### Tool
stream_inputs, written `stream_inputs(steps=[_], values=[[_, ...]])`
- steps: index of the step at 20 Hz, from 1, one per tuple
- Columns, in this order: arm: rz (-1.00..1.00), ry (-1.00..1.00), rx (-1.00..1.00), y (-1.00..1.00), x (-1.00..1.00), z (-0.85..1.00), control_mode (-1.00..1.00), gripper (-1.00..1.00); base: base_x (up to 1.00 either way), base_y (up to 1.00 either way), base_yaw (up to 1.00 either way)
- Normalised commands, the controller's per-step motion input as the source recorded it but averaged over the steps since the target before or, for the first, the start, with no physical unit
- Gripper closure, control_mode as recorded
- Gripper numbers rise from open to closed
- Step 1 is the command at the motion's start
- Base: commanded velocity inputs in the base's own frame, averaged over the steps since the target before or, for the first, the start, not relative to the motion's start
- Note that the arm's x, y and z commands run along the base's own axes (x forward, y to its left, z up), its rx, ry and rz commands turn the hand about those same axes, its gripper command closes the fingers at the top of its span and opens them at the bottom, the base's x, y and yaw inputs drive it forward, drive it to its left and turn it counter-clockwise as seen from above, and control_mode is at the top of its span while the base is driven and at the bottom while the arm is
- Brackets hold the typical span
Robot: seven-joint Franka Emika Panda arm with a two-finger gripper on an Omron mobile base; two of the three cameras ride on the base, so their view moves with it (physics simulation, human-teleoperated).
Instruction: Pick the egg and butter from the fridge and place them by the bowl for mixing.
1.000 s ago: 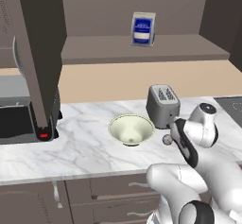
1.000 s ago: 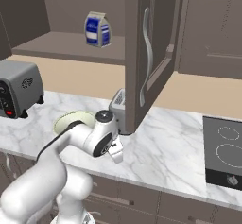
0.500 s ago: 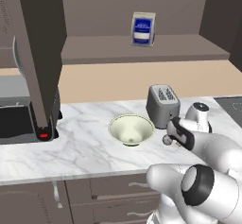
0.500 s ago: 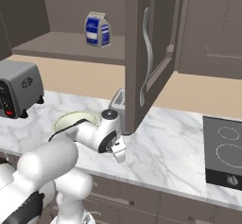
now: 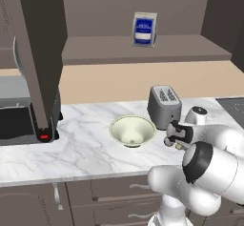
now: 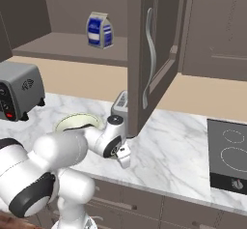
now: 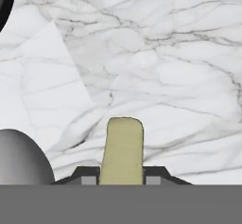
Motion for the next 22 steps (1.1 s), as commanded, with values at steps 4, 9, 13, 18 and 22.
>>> stream_inputs(steps=[4,9,13,18,22], values=[[0.04,0.00,0.00,0.00,0.13,-0.22,-1.00,1.00,0.00,0.00,0.00],[0.07,0.00,0.00,-0.01,0.03,-0.22,-1.00,1.00,0.00,0.00,0.00],[0.06,0.00,0.00,0.00,0.00,-0.30,-1.00,-1.00,0.00,0.00,0.00],[0.02,0.00,0.01,0.00,0.00,-0.15,-1.00,-1.00,0.00,0.00,0.00],[0.00,0.01,0.05,0.01,0.00,-0.01,-1.00,-1.00,0.00,0.00,0.00]])
